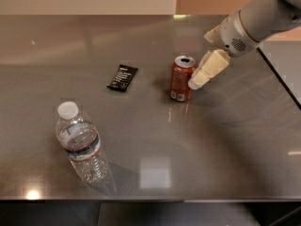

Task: Move coke can near water bottle

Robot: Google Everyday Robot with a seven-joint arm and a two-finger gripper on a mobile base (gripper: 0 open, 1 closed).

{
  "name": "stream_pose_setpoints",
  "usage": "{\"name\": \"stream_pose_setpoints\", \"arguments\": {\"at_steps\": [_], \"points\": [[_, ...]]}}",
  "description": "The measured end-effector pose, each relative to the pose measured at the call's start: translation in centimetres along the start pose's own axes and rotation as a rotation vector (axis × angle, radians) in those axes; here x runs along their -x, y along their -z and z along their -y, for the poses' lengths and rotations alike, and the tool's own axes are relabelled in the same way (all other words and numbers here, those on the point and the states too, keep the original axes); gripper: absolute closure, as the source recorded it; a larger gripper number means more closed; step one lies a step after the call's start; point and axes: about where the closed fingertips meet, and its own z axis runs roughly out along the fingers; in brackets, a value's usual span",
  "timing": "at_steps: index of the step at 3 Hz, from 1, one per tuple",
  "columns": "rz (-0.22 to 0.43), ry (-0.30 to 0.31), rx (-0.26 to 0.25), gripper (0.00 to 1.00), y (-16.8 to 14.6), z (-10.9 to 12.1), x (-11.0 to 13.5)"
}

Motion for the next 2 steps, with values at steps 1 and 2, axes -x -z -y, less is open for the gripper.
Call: {"name": "stream_pose_setpoints", "arguments": {"at_steps": [1, 2], "points": [[0.026, 0.025, 0.033, 0.00, -2.1, -0.7, 1.2], [0.037, 0.044, 0.062, 0.02, -3.9, -1.3, 2.0]]}}
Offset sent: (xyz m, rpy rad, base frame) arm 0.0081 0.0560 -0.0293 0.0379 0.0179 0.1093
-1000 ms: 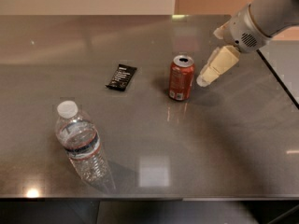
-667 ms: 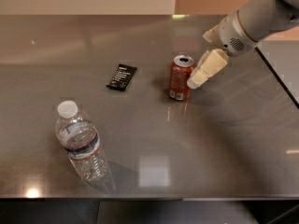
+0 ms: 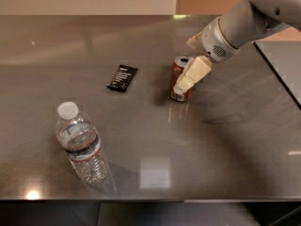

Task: Move coke can near water bottle

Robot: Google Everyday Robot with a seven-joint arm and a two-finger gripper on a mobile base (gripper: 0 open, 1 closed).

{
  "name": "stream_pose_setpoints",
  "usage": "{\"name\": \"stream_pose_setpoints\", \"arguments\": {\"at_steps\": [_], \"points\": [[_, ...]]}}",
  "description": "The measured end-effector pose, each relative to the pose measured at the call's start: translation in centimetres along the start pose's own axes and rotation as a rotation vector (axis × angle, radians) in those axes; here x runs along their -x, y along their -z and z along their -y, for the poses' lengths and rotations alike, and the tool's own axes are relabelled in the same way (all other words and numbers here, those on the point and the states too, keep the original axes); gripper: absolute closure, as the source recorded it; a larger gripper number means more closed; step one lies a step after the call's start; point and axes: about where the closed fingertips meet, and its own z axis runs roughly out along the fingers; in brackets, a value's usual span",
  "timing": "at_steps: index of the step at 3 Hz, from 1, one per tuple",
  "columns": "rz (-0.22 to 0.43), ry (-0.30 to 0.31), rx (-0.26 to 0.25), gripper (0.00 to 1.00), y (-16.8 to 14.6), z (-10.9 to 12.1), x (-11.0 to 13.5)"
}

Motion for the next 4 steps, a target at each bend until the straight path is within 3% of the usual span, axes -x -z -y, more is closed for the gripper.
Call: {"name": "stream_pose_setpoints", "arguments": {"at_steps": [1, 3, 4], "points": [[0.011, 0.011, 0.010, 0.20, -0.6, -0.1, 0.3], [0.036, 0.015, 0.023, 0.66, -0.1, -0.1, 0.4], [0.091, 0.057, 0.096, 0.97, 1.2, -1.7, 1.8]]}}
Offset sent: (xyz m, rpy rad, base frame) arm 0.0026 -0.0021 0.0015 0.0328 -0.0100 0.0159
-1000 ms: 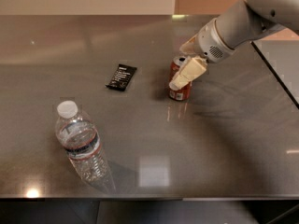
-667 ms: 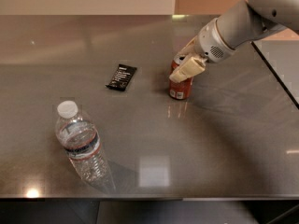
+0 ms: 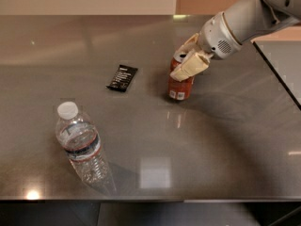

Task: Move coke can near water bottle

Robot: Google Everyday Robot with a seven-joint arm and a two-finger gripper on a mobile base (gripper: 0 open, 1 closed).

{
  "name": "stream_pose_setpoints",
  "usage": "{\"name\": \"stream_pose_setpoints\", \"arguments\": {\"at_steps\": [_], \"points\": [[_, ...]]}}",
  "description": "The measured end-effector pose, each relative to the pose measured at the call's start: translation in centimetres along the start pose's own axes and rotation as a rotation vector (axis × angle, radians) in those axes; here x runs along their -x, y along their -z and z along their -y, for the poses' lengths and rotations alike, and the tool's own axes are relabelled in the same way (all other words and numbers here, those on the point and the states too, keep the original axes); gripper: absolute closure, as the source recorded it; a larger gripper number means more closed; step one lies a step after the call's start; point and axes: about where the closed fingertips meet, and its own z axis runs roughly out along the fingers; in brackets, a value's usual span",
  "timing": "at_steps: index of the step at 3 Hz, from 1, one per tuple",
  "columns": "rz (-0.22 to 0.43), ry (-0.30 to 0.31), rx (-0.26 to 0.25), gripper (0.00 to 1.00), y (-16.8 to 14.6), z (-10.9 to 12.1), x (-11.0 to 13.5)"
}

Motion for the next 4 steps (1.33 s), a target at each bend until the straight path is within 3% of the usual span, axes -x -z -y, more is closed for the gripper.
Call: {"name": "stream_pose_setpoints", "arguments": {"at_steps": [1, 2, 3, 4], "points": [[0.057, 0.068, 0.098, 1.00, 1.2, -2.8, 1.8], [0.089, 0.153, 0.143, 1.00, 2.2, -6.1, 3.2], [0.129, 0.270, 0.195, 1.00, 2.7, -11.8, 4.9], [0.140, 0.334, 0.234, 1.00, 2.1, -15.5, 5.7]]}}
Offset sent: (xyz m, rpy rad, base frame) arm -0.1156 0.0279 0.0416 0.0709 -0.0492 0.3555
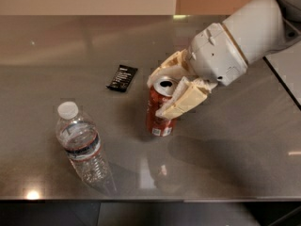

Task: Move coke can near water bottle

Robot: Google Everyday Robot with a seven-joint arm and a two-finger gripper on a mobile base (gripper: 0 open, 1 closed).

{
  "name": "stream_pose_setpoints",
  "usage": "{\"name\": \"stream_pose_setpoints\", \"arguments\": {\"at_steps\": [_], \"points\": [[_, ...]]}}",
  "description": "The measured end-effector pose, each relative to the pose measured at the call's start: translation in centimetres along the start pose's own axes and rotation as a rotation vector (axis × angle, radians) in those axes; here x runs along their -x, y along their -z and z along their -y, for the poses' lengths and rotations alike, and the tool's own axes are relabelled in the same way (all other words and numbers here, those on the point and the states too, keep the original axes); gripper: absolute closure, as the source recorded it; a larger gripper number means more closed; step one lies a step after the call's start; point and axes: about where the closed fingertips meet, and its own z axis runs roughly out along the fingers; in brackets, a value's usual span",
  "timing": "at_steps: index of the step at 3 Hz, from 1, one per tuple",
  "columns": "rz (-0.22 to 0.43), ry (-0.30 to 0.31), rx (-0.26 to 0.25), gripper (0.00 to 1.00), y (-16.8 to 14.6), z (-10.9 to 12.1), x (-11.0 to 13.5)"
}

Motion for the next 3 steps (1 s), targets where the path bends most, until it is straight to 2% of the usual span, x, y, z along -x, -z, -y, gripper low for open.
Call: {"name": "stream_pose_setpoints", "arguments": {"at_steps": [1, 2, 3], "points": [[0.005, 0.053, 0.046, 1.00, -2.0, -2.6, 1.6], [0.009, 0.081, 0.091, 1.00, -3.9, -4.4, 2.4], [0.004, 0.091, 0.123, 1.00, -5.7, -5.1, 2.6]]}}
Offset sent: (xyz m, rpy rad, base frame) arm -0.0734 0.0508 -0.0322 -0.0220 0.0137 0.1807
